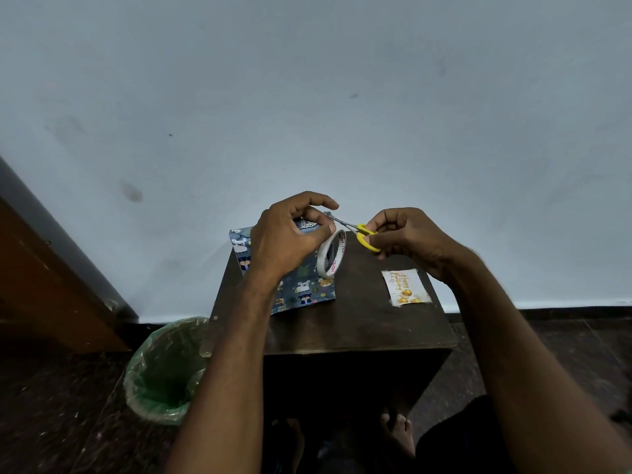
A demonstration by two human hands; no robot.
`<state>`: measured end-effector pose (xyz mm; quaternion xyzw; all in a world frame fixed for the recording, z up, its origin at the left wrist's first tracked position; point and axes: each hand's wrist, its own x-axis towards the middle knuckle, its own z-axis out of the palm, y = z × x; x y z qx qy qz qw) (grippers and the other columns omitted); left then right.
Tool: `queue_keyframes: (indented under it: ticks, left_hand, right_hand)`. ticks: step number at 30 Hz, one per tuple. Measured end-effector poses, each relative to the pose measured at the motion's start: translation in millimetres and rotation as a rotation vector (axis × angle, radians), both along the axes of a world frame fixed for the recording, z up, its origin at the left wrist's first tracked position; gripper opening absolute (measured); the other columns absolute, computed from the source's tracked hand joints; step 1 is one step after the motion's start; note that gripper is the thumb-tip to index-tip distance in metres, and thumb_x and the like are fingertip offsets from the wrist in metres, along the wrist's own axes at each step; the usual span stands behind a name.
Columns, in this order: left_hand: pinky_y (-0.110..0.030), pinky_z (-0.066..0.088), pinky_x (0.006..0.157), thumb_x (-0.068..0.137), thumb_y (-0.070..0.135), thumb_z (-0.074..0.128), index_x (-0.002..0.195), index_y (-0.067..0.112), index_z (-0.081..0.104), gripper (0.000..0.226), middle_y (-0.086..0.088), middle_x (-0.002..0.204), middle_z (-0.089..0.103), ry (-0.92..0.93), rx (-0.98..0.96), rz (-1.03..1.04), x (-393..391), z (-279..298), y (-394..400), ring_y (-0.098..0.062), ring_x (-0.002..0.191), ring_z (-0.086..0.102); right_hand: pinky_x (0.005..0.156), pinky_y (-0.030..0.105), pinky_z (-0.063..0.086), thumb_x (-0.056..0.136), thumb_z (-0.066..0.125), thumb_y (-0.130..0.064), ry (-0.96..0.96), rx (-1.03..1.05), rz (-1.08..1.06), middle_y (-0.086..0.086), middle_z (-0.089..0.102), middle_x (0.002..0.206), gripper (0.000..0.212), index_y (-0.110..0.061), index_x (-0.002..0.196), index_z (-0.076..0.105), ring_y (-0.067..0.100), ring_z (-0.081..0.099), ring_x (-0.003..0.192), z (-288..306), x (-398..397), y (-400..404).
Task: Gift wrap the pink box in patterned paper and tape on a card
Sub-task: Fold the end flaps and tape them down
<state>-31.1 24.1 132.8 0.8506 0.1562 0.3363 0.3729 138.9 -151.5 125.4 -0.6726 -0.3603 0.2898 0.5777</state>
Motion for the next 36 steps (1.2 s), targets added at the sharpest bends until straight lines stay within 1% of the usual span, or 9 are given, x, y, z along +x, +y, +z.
queue_keyframes:
  ticks: [6,10,13,16,21,27,30,32,36]
  left_hand:
    - [-0.050,0.058,0.087,0.087,0.028,0.081,0.109,0.041,0.074,0.026,0.021,0.086,0.078,-0.003,-0.001,0.006,0,0,0,-0.005,0.101,0.073]
    - [-0.050,0.059,0.084,0.087,0.030,0.080,0.111,0.043,0.073,0.027,0.022,0.087,0.078,0.002,-0.009,0.016,0,0,-1,-0.005,0.101,0.073]
    - [-0.050,0.057,0.090,0.087,0.032,0.080,0.113,0.042,0.073,0.028,0.022,0.088,0.078,-0.006,-0.003,0.014,1,-1,0,-0.006,0.102,0.073]
    - [-0.049,0.057,0.093,0.088,0.032,0.080,0.113,0.042,0.073,0.028,0.022,0.088,0.078,-0.009,-0.009,0.017,2,-1,1,-0.005,0.105,0.072]
    - [-0.049,0.056,0.094,0.088,0.031,0.080,0.113,0.042,0.073,0.028,0.022,0.087,0.078,-0.008,-0.010,0.015,1,-1,0,-0.004,0.105,0.072]
    - [-0.047,0.057,0.091,0.087,0.029,0.080,0.112,0.042,0.073,0.029,0.022,0.086,0.078,0.003,-0.004,0.016,1,0,0,-0.003,0.102,0.072]
    - [-0.048,0.057,0.091,0.087,0.030,0.080,0.112,0.043,0.073,0.029,0.023,0.087,0.078,0.005,-0.002,0.014,1,0,1,-0.003,0.104,0.072]
    - [-0.048,0.057,0.092,0.087,0.030,0.079,0.112,0.044,0.073,0.029,0.023,0.087,0.078,0.004,-0.001,0.011,1,0,1,-0.002,0.104,0.072]
    - [-0.048,0.057,0.091,0.087,0.030,0.079,0.112,0.043,0.073,0.029,0.022,0.087,0.078,-0.002,0.003,0.007,1,-1,1,-0.003,0.104,0.072]
  right_hand:
    - [0.059,0.026,0.057,0.086,0.074,0.008,-0.052,0.012,-0.013,0.015,0.071,0.076,0.011,0.008,0.097,0.072,0.026,0.065,0.069,-1,0,0]
    - [0.061,0.026,0.056,0.088,0.076,0.004,-0.072,-0.006,-0.012,0.016,0.070,0.080,0.012,0.005,0.099,0.073,0.024,0.064,0.072,-2,4,-5]
    - [0.062,0.028,0.055,0.088,0.076,0.003,-0.058,-0.032,-0.002,0.015,0.070,0.082,0.011,0.002,0.098,0.074,0.023,0.063,0.075,-3,8,-9]
    - [0.063,0.030,0.053,0.088,0.076,0.002,-0.043,-0.028,0.001,0.015,0.070,0.083,0.009,0.000,0.097,0.075,0.024,0.062,0.077,-4,10,-12]
    - [0.063,0.031,0.052,0.079,0.082,-0.012,-0.031,-0.015,0.003,0.016,0.070,0.085,0.018,-0.005,0.095,0.077,0.023,0.062,0.077,-4,10,-12]
    - [0.059,0.026,0.051,0.087,0.078,0.000,-0.087,-0.008,-0.008,0.016,0.070,0.084,0.010,-0.001,0.097,0.075,0.021,0.061,0.074,-3,4,-3]
    - [0.057,0.025,0.051,0.086,0.079,-0.001,-0.095,0.005,-0.016,0.018,0.069,0.084,0.012,0.001,0.097,0.075,0.024,0.060,0.075,-3,1,0]
    - [0.057,0.024,0.051,0.083,0.082,-0.004,-0.098,0.014,-0.023,0.016,0.070,0.082,0.015,-0.001,0.096,0.076,0.022,0.061,0.074,-2,1,1]
    - [0.056,0.023,0.051,0.084,0.081,0.000,-0.128,0.030,-0.042,0.015,0.072,0.080,0.010,-0.002,0.093,0.076,0.019,0.063,0.072,0,-2,2]
